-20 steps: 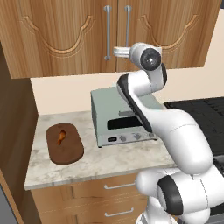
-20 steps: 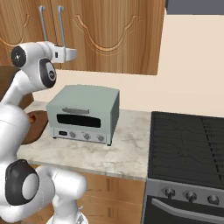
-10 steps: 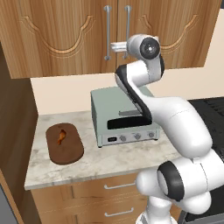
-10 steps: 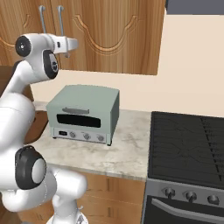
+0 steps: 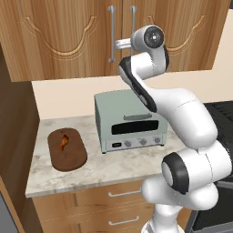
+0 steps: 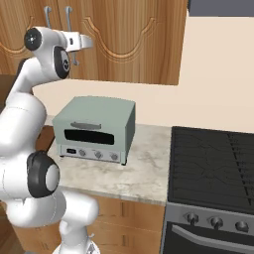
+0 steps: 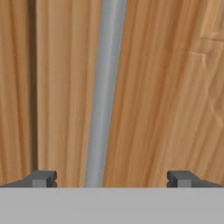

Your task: Open the cabinet, retrieve the rolling pin, and place it next to the meat on the cutting board to prepare for tenderizing.

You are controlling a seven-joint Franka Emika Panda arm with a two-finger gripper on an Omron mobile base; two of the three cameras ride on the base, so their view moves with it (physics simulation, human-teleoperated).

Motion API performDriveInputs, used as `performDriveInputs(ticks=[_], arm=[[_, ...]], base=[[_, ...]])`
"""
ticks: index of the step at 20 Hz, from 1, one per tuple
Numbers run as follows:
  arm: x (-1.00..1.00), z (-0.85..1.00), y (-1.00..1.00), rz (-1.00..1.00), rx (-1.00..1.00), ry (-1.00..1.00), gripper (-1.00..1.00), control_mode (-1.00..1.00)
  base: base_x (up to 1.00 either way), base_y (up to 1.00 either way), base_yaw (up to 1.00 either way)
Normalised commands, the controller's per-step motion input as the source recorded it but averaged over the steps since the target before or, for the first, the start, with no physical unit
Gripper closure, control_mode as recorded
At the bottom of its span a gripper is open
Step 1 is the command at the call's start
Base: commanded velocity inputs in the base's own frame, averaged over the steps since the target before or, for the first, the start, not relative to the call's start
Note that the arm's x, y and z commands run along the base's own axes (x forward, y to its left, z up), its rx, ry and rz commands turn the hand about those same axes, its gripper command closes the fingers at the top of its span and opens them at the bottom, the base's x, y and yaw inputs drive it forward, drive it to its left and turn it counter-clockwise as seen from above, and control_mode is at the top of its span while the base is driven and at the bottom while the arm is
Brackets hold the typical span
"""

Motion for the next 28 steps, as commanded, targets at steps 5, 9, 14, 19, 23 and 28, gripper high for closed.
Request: performDriveInputs(ticks=[5, 9, 14, 19, 23, 28], arm=[[0.34, 0.07, 0.0, 0.0, -0.04, 0.11, 1.0, -1.0], [0.43, 0.0, 0.09, 0.0, -0.01, 0.13, 1.0, -1.0], [0.1, 0.0, 0.08, 0.01, 0.0, 0.02, 1.0, -1.0], [0.26, 0.0, 0.03, 0.0, 0.0, 0.0, 1.0, -1.0], [0.49, 0.0, 0.01, 0.0, 0.0, 0.05, 1.0, -1.0], [0.25, 0.0, 0.0, 0.02, 0.01, 0.05, 1.0, -1.0]], base=[[0.0, 0.0, 0.0], [0.0, 0.0, 0.0], [0.0, 0.0, 0.0], [0.0, 0.0, 0.0], [0.0, 0.0, 0.0], [0.0, 0.0, 0.0]])
